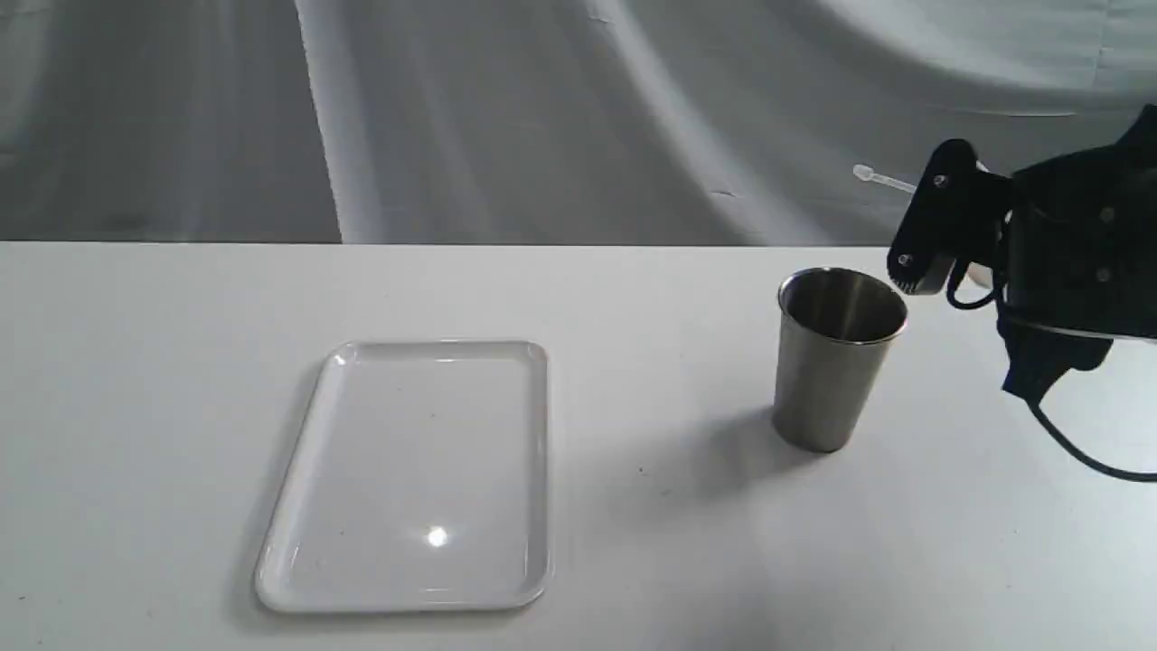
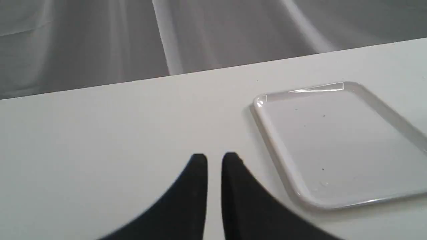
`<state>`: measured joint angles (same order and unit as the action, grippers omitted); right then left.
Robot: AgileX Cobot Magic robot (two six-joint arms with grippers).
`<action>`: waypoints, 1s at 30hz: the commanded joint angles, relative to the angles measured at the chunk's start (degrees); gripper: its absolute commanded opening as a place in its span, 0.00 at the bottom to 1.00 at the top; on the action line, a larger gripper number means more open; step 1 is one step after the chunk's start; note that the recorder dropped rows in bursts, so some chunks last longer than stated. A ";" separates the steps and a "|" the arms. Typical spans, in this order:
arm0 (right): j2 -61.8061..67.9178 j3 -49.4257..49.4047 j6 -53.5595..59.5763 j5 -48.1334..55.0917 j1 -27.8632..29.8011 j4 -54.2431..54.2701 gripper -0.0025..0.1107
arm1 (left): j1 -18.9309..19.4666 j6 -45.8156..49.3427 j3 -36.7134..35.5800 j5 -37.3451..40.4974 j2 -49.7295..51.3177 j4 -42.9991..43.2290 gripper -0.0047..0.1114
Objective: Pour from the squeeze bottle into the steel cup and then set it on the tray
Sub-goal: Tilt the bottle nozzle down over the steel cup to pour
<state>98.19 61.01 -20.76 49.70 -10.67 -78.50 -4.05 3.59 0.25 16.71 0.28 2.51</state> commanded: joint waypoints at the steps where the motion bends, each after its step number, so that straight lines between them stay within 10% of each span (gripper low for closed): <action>1: 0.20 0.42 -0.76 3.41 -0.19 -4.06 0.35 | -0.18 -0.10 -0.25 -0.37 -0.28 0.03 0.11; 30: 0.18 0.42 -3.31 2.11 -1.60 -4.89 0.35 | -0.18 -0.10 -0.25 -0.37 -0.28 0.03 0.11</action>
<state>98.82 61.01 -22.88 51.74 -11.96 -81.02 -4.05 3.59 0.25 16.71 0.28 2.51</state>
